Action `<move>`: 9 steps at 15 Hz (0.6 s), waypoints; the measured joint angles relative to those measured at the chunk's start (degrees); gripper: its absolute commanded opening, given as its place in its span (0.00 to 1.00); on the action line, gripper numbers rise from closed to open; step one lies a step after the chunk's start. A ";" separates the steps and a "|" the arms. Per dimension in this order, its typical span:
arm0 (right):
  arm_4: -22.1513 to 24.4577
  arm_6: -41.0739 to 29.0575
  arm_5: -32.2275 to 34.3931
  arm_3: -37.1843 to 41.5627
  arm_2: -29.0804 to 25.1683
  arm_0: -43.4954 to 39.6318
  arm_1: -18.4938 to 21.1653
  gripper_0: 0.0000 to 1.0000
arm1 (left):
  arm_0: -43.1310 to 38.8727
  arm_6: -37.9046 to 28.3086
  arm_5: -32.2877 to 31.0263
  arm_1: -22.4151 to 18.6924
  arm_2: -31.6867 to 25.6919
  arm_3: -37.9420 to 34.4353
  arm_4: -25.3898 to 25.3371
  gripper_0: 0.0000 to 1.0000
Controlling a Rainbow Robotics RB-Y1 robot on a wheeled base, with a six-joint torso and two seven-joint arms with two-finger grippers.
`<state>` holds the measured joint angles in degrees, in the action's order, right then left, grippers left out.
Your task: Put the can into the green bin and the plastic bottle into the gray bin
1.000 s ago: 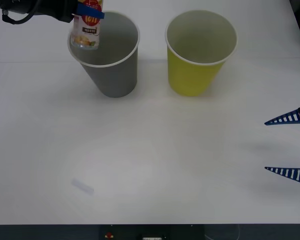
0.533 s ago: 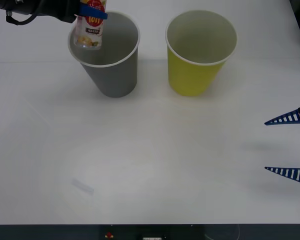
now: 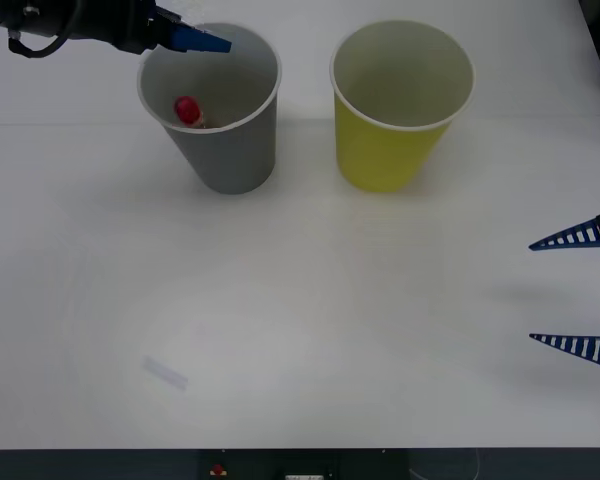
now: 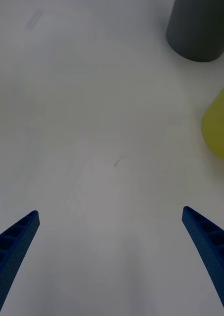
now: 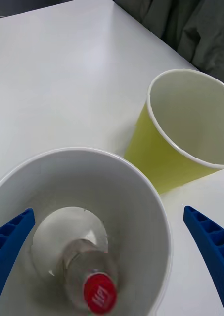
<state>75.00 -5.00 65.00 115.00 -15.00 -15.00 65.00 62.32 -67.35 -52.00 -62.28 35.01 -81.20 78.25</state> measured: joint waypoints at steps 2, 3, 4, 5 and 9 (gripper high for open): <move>0.00 0.00 0.00 0.00 0.00 0.00 0.00 1.00 | -4.14 3.62 0.02 -1.83 -2.60 -2.35 -3.14 1.00; 0.00 0.00 0.00 0.00 0.00 0.00 0.00 1.00 | -7.35 4.00 0.01 -2.59 -5.26 -4.94 -2.80 1.00; 0.00 0.00 0.00 0.00 0.00 0.00 0.00 1.00 | -11.20 4.09 -0.01 -3.13 -8.69 -8.28 -1.78 1.00; 0.00 0.00 0.00 0.00 0.00 0.00 0.00 1.00 | -14.51 4.14 -0.38 -3.43 -11.88 -11.10 -0.86 1.00; 0.00 0.00 0.00 0.00 0.00 0.00 0.00 1.00 | -27.62 5.39 -11.95 -3.40 -27.98 -20.13 2.40 1.00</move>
<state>75.00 -5.00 65.00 115.00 -15.00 -15.00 65.00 34.71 -61.95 -63.95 -65.68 7.03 -101.33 80.65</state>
